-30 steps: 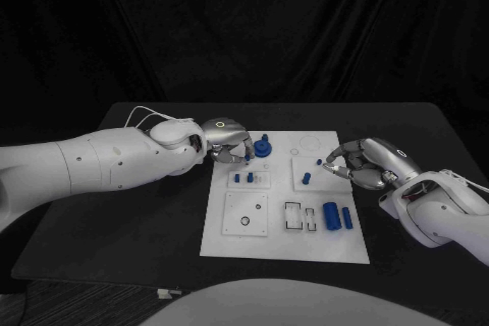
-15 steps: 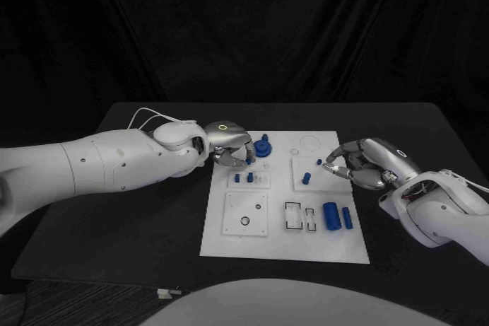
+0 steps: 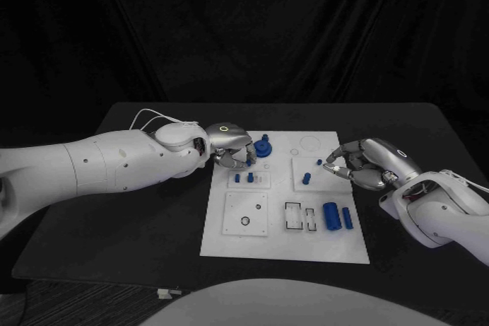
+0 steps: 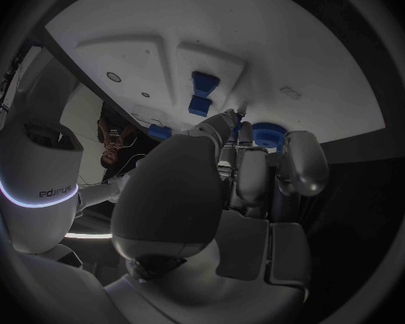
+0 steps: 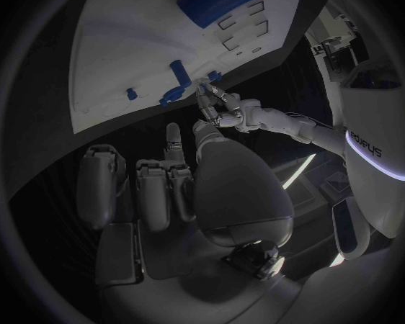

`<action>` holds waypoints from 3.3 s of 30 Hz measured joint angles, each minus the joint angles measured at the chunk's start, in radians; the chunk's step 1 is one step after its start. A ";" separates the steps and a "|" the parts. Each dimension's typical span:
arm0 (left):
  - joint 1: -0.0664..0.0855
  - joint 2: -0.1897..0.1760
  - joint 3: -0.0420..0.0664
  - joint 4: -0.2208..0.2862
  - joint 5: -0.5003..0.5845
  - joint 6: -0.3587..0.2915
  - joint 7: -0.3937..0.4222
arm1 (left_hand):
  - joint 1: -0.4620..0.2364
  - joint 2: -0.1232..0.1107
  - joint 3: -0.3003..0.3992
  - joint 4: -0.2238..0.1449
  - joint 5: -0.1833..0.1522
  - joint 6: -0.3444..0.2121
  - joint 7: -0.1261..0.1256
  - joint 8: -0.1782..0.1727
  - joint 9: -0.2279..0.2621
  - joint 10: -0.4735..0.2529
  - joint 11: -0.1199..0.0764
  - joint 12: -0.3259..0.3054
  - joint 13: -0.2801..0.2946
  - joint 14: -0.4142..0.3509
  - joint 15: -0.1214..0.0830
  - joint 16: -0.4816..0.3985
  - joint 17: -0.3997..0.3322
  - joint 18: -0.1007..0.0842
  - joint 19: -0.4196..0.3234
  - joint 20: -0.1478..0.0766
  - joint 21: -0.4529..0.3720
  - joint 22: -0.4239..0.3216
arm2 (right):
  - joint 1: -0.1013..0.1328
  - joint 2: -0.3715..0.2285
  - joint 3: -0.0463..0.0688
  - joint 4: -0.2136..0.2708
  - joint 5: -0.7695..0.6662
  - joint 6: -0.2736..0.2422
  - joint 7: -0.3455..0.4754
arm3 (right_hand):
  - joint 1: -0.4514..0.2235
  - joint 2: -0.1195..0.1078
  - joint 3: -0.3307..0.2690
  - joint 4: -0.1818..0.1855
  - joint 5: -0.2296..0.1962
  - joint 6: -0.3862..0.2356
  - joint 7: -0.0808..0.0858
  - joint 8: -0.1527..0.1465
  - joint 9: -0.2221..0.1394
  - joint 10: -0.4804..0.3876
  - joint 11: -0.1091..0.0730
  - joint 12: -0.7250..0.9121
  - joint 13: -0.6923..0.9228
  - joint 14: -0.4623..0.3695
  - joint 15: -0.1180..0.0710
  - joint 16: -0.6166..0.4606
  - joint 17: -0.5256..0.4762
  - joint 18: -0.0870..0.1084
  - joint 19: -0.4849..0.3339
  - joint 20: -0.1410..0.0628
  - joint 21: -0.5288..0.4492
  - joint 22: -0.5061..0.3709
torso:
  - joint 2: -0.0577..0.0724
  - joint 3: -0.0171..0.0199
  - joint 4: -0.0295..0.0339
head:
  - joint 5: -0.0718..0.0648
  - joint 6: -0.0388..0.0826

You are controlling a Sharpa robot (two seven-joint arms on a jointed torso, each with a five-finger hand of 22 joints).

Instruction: Assemble the parts on the task board

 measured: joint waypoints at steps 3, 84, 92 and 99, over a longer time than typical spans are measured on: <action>0.000 -0.002 0.000 0.000 0.000 0.003 -0.001 | 0.000 0.000 0.000 0.000 0.000 0.000 0.000 0.000 0.000 0.000 0.000 -0.003 -0.001 0.000 0.000 -0.004 -0.001 0.000 -0.002 0.002 0.000 0.000 | 0.000 0.000 0.000 0.000 0.000 0.000 0.000 | 0.000 0.000 0.000 0.000 0.000 0.000 0.000 0.000 0.000 0.000 0.000 0.000 0.000 0.000 0.000 0.000 0.000 0.000 0.000 0.000 0.000 0.000 | 0.000 0.0000 -0.0002 | 0.001 0.000; -0.003 0.008 0.001 -0.016 0.000 -0.011 0.002 | 0.000 0.000 0.006 0.000 0.012 0.003 0.004 -0.005 0.001 0.000 0.000 -0.016 -0.002 -0.014 0.000 -0.019 -0.026 0.000 -0.011 0.003 -0.022 0.000 | -0.003 0.001 0.000 -0.005 0.001 0.019 -0.017 | 0.000 0.000 0.005 -0.005 0.000 0.000 0.000 -0.005 -0.002 0.000 0.000 0.000 0.000 0.000 0.000 -0.019 0.000 0.000 0.000 0.000 -0.032 0.000 | 0.001 -0.0003 -0.0009 | 0.002 0.000; -0.004 0.006 0.001 -0.016 0.001 -0.002 0.000 | 0.000 0.000 0.006 0.000 0.012 0.003 0.004 -0.007 0.001 0.000 0.000 -0.016 -0.002 -0.014 0.000 -0.019 -0.027 0.000 -0.011 0.003 -0.022 0.000 | -0.003 0.002 0.000 -0.005 0.002 0.022 -0.018 | 0.000 0.000 0.005 -0.005 0.000 0.000 0.000 -0.005 -0.001 0.000 0.000 0.000 0.000 0.000 0.000 -0.019 0.000 0.000 0.000 0.000 -0.032 0.000 | 0.001 -0.0003 -0.0008 | 0.005 0.000; -0.005 -0.004 0.000 -0.013 0.001 0.001 -0.003 | 0.000 0.000 0.006 0.000 0.012 0.003 0.004 -0.008 0.001 0.000 0.000 -0.016 -0.002 -0.014 0.000 -0.019 -0.028 0.000 -0.011 0.003 -0.022 0.000 | -0.003 0.003 0.000 -0.006 0.004 0.024 -0.019 | 0.000 0.000 0.005 -0.005 0.000 0.000 0.000 -0.005 -0.001 0.000 0.000 0.000 0.000 0.000 0.000 -0.023 0.000 0.000 0.000 0.000 -0.032 0.000 | 0.000 -0.0003 -0.0008 | 0.006 0.000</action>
